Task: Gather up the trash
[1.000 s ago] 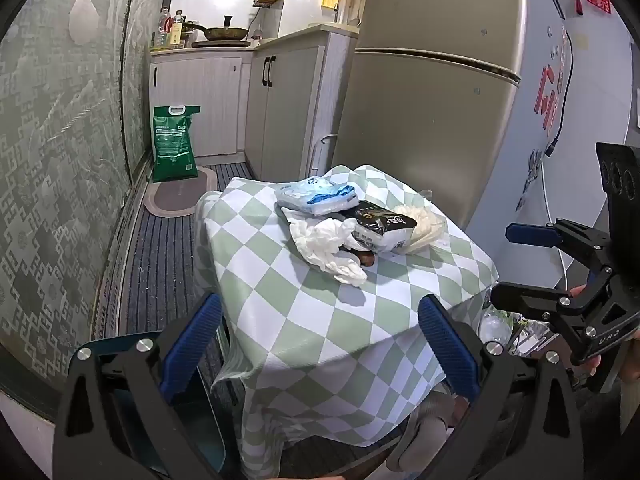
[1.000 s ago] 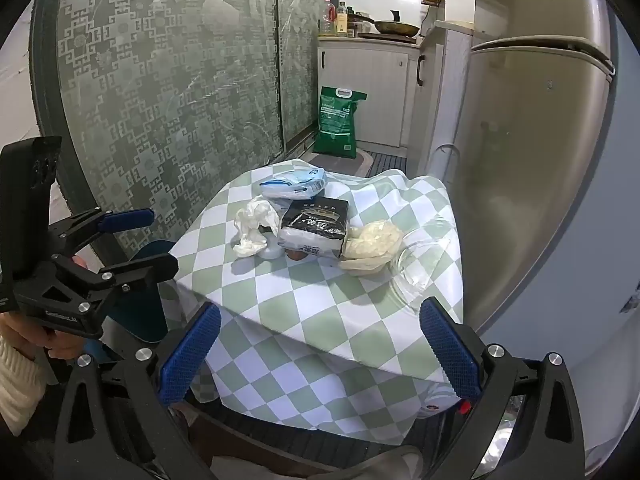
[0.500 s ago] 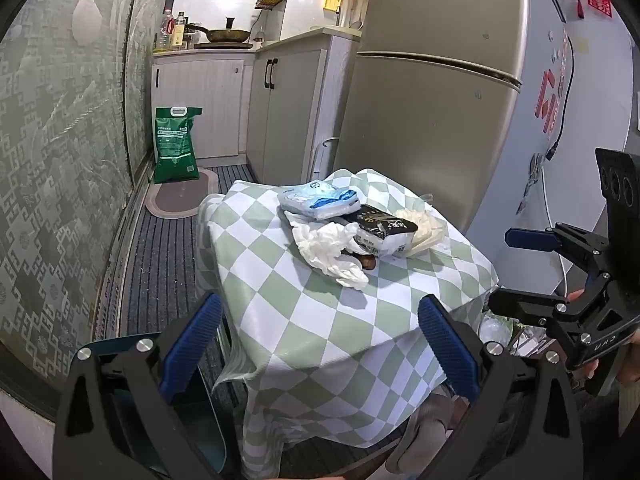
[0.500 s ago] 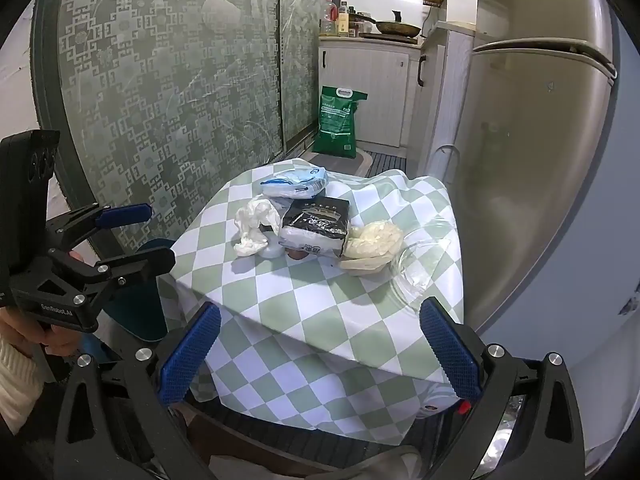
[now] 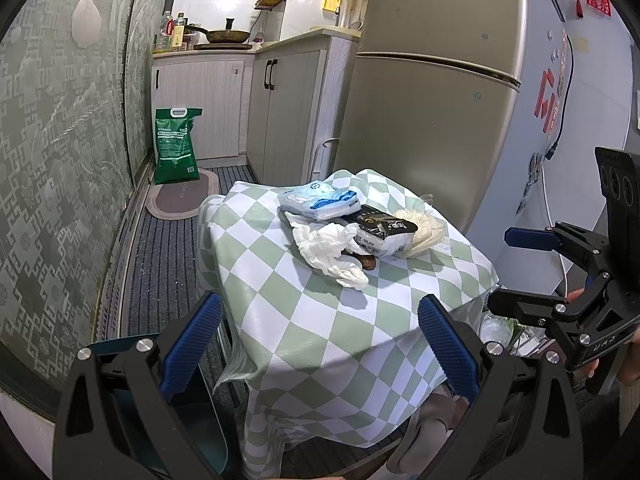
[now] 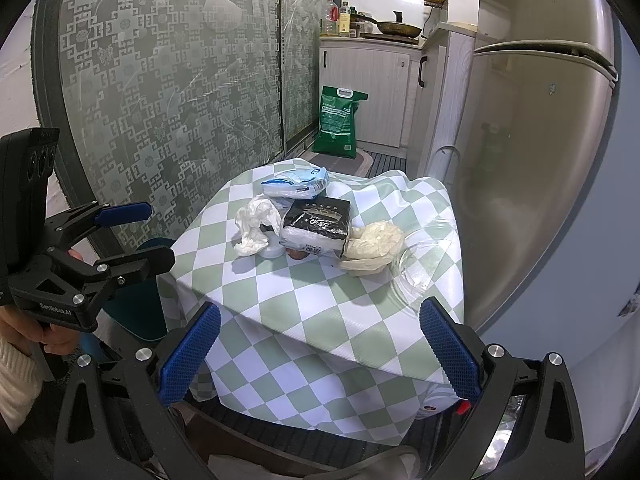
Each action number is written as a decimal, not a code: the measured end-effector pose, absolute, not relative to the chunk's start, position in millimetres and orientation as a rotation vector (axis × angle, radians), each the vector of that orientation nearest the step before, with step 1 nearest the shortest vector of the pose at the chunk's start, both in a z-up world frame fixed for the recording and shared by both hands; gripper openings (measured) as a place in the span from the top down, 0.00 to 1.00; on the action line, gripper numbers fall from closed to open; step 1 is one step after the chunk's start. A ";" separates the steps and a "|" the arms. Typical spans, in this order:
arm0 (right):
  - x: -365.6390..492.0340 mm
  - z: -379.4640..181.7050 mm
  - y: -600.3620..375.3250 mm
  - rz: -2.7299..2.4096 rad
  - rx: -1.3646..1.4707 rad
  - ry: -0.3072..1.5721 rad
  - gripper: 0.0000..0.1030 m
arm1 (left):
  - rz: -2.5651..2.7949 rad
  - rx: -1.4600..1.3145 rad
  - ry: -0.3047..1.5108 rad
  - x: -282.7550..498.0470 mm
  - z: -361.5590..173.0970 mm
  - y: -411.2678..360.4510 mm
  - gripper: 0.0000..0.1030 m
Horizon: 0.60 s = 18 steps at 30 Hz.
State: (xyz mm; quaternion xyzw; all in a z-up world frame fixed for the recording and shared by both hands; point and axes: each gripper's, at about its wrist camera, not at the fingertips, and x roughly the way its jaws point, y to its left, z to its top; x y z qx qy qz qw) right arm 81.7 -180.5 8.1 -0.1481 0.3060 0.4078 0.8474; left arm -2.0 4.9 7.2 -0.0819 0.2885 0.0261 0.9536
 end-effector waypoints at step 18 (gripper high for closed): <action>81.6 8.5 -180.2 0.858 -0.316 0.644 0.03 | 0.054 -0.161 0.586 -1.9 8.3 3.7 0.03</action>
